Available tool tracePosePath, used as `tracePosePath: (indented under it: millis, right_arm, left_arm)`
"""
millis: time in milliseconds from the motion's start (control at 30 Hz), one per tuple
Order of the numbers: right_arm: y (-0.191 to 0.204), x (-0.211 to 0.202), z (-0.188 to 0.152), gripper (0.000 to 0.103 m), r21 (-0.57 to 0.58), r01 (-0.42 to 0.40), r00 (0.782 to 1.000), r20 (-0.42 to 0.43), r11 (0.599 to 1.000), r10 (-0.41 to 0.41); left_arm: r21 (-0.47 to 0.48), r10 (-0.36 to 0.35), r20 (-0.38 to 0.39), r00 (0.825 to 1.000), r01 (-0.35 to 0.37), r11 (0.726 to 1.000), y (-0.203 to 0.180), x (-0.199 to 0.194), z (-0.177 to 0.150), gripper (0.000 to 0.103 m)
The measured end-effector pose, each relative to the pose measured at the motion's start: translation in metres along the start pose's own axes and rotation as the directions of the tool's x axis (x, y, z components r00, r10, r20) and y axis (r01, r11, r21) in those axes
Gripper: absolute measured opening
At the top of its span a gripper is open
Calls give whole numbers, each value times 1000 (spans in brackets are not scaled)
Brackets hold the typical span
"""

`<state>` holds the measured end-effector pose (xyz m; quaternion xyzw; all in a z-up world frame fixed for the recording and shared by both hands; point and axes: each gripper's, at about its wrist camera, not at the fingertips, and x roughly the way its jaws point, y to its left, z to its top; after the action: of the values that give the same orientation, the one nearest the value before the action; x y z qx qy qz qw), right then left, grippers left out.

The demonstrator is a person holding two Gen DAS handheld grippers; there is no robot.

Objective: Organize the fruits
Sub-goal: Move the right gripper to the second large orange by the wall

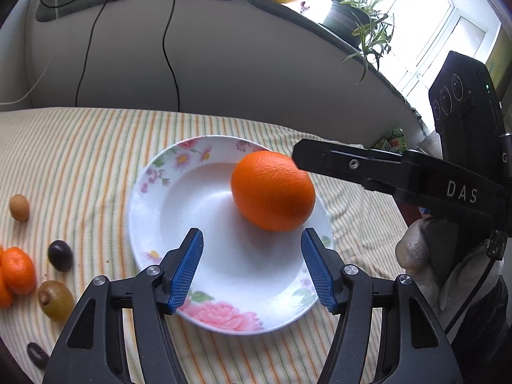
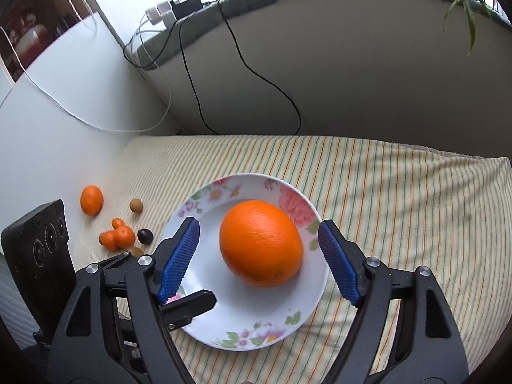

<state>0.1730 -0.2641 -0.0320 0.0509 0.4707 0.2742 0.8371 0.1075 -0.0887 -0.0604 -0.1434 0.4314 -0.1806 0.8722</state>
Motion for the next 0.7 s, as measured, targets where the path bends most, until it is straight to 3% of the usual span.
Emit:
tracePosePath:
  millis: [367,633,700]
  right_arm:
    - [23,-11,-7,79,-49,-30,996,86,998,34]
    - [48,-14,-12,80,-94,-74,989,121,993,85]
    - [54,-14,-12,87,-114,-72,989,120,991,85]
  left_arm:
    - [11,52,71,996,-53,999,12,-37,-13,63]
    - [21,126,142,982,-130,991,25,-72,-26,63]
    - [14,147,152,977,-151,988,31,-78,-29,63]
